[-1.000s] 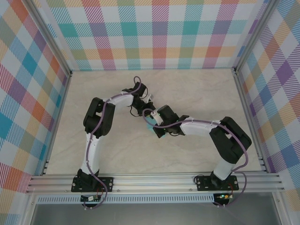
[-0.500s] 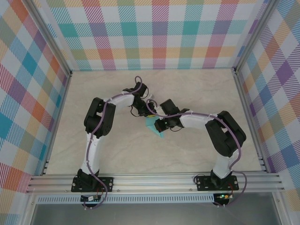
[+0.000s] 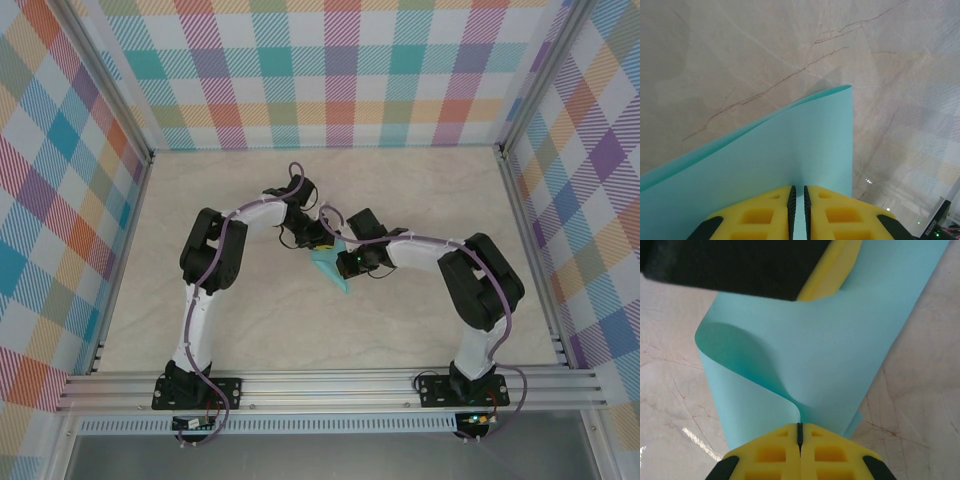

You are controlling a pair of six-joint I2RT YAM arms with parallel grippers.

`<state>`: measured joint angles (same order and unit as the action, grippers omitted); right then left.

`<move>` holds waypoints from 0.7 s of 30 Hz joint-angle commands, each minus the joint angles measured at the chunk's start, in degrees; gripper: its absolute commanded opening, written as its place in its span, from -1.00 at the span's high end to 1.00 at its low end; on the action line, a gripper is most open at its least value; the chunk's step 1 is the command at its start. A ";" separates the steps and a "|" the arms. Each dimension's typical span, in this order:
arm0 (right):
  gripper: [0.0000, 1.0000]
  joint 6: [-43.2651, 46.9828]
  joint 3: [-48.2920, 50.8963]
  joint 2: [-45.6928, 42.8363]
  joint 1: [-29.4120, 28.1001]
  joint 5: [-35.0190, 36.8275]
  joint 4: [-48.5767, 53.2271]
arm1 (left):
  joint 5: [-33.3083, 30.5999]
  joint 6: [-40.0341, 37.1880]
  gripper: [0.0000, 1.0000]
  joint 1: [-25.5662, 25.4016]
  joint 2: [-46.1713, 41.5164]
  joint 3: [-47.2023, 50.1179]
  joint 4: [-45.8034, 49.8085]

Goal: Fold a paper plane with a square sheet of paper (fold left side to right side)
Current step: Third fold the triangle at the center of the table.

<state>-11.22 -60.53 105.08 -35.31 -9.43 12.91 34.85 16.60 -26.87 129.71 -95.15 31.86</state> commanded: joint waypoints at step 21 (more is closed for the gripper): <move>1.00 -1.72 -0.73 0.51 0.49 0.73 1.01 | -1.36 -1.04 0.69 -1.15 2.24 -0.56 3.41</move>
<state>-12.03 -62.02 107.20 -35.22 -9.08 13.37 34.85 16.60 -26.87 129.82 -95.35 32.08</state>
